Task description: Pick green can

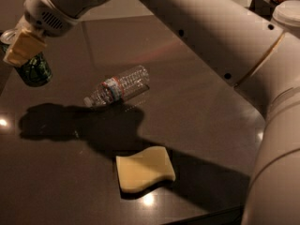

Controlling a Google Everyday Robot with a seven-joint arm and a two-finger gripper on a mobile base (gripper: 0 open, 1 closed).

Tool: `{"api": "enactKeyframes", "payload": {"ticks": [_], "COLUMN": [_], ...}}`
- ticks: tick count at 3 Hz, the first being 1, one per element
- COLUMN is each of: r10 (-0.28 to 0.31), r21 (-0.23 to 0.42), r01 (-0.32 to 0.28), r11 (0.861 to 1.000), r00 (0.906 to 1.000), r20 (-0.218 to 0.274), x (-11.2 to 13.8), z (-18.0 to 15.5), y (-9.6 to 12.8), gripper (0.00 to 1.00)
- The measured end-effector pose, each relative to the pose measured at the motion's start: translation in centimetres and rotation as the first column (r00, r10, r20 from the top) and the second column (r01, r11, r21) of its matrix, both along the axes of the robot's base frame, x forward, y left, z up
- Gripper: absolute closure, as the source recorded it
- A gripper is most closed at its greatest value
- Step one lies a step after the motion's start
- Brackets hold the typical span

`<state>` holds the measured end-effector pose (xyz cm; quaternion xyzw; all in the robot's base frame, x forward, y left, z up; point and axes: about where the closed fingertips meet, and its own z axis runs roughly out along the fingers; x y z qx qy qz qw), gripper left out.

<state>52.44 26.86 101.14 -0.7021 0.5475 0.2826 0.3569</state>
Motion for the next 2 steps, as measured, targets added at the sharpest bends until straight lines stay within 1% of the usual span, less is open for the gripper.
{"api": "enactKeyframes", "payload": {"ticks": [1,2], "r10": [0.077,0.077], "r21": [0.026,0.026], "r01": [-0.078,-0.078], "r11": [0.997,0.997], "r00": [0.9959,0.9959], "r20": [0.048,0.048], "x": [0.48,0.48], "z": [3.76,3.76], "y": [-2.08,-2.08], "gripper": [1.00,1.00]}}
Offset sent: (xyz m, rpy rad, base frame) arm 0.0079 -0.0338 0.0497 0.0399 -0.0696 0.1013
